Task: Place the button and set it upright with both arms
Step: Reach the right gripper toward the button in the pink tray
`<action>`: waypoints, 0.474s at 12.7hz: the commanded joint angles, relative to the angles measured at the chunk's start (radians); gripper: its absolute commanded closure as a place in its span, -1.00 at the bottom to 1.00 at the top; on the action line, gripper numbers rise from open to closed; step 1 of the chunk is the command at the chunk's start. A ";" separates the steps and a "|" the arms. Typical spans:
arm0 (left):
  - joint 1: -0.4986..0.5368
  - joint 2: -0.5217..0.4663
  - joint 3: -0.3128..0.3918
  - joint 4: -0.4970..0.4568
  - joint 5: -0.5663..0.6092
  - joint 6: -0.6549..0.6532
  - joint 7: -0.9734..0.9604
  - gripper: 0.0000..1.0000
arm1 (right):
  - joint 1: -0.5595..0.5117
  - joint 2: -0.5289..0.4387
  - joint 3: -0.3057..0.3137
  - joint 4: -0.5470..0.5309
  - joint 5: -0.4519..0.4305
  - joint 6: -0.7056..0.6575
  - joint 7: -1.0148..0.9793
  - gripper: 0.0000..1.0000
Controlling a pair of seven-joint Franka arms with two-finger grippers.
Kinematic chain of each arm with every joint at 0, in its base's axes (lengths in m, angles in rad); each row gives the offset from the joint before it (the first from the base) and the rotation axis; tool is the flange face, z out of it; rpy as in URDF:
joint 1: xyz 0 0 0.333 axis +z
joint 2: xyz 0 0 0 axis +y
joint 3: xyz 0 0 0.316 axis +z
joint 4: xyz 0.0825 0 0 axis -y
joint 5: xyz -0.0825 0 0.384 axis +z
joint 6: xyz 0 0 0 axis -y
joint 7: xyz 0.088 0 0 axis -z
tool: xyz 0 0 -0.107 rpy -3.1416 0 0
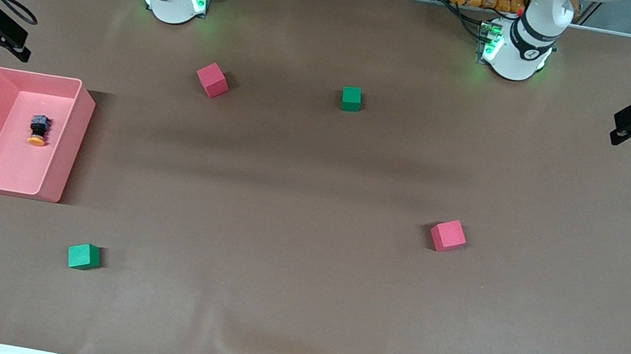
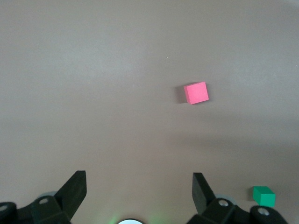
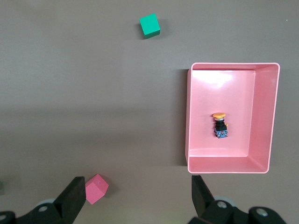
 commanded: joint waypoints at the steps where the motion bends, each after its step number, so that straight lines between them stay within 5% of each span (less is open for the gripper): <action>1: -0.001 0.005 -0.003 0.016 -0.009 -0.016 0.007 -1.00 | -0.019 -0.004 0.007 0.001 -0.012 -0.002 -0.011 -1.00; 6: -0.001 0.006 -0.003 0.017 -0.009 -0.016 0.009 -1.00 | -0.026 0.007 0.007 0.001 -0.007 0.001 -0.011 -1.00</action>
